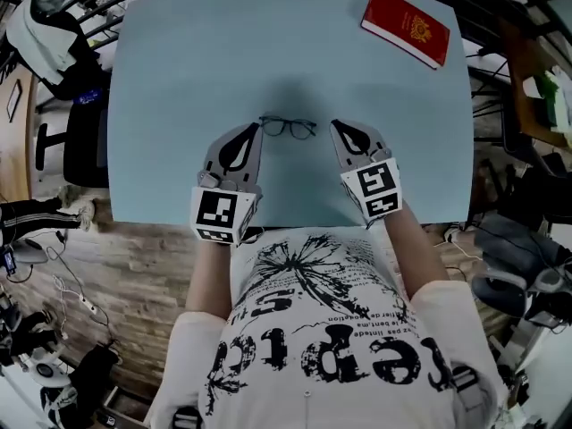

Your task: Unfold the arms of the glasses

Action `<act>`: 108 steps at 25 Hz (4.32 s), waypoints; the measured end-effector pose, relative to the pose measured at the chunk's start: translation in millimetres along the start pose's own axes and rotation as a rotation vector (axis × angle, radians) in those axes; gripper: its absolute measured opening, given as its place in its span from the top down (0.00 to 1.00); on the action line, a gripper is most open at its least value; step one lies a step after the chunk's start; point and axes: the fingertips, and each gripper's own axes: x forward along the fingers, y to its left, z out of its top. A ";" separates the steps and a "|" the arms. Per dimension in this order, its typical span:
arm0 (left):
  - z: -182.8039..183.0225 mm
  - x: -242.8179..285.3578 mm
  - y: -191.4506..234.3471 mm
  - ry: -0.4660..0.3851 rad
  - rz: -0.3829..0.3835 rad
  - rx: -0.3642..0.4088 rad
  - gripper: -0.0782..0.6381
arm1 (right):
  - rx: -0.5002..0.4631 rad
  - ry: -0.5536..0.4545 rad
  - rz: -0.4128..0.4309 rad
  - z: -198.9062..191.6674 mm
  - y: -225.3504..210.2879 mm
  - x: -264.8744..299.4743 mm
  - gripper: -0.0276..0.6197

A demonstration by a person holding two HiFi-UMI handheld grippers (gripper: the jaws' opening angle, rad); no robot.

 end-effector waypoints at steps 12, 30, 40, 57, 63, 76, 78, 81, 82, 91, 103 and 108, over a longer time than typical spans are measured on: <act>-34.7 38.8 16.6 0.039 -0.228 0.024 0.87 | -0.130 0.395 0.125 -68.7 9.5 66.1 0.91; -92.8 63.3 26.7 0.204 -0.250 0.041 0.87 | -0.564 0.598 0.414 -111.4 21.2 105.5 0.88; -131.6 90.8 -6.6 0.460 -0.403 0.382 0.86 | -0.602 0.576 0.465 -114.4 21.6 102.9 0.90; -170.4 134.6 -63.4 0.677 -0.726 0.714 0.78 | -0.622 0.553 0.482 -121.2 13.7 90.0 0.90; -176.6 136.7 -73.4 0.698 -0.788 0.737 0.83 | -0.625 0.562 0.496 -126.6 9.8 87.4 0.90; -173.8 121.7 -83.1 0.665 -0.850 0.677 0.84 | -0.616 0.580 0.520 -134.9 15.3 78.2 0.90; -171.1 120.3 -82.6 0.659 -0.853 0.673 0.84 | -0.605 0.576 0.519 -133.6 15.6 78.2 0.90; -164.2 116.9 -80.4 0.630 -0.854 0.669 0.84 | -0.605 0.580 0.510 -134.3 14.6 79.5 0.91; -161.0 115.3 -78.8 0.615 -0.854 0.665 0.85 | -0.606 0.582 0.506 -134.8 14.0 79.8 0.91; -138.7 92.8 -61.9 0.530 -0.860 0.615 0.85 | -0.613 0.607 0.490 -132.1 20.5 80.0 0.91; -117.1 48.7 -6.4 0.424 -0.789 0.541 0.85 | -0.621 0.687 0.403 -126.0 31.0 87.1 0.90; -124.4 34.7 2.5 0.412 -0.785 0.511 0.85 | -0.596 0.709 0.370 -122.6 34.7 88.5 0.90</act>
